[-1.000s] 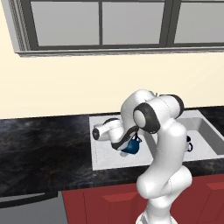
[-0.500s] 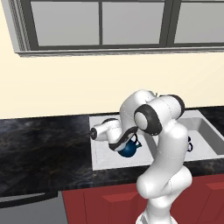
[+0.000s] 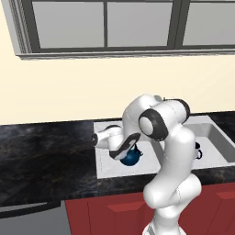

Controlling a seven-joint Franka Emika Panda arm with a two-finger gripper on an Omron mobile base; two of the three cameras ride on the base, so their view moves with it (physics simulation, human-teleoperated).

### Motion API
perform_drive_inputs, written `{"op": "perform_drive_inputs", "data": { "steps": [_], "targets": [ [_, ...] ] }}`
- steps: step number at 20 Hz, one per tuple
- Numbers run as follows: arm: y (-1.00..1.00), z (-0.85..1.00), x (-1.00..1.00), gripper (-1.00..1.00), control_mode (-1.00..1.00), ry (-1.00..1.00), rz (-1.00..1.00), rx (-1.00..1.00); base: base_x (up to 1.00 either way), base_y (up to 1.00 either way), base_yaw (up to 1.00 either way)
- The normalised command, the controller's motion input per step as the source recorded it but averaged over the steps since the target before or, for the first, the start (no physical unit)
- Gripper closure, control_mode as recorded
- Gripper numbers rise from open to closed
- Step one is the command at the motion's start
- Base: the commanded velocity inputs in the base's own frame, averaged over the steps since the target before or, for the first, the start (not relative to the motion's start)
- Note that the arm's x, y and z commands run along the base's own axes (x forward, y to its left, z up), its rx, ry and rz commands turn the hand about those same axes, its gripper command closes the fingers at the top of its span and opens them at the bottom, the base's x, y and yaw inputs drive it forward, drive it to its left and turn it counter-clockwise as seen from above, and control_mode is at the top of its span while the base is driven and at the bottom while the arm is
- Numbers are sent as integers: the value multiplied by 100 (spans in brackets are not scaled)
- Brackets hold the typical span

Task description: Open the cabinet, pick the kettle from the cabinet, and place it in the sink.

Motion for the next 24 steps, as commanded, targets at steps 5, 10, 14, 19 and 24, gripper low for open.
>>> {"op": "perform_drive_inputs", "data": {
  "steps": [5, 10, 14, 19, 24],
  "targets": [
    [19, -35, -5, -100, -100, 0, -9, 8, 0, 0, 0],
    [25, -12, 0, -100, -100, 0, -7, 11, 0, 0, 0],
    [21, 0, -2, -100, -100, 0, -5, 10, 0, 0, 0],
    [10, 0, -17, -100, -100, 0, -5, 8, 0, 0, 0],
    [0, 3, -16, -100, -100, 3, -6, 6, 0, 0, 0]
  ]
}}
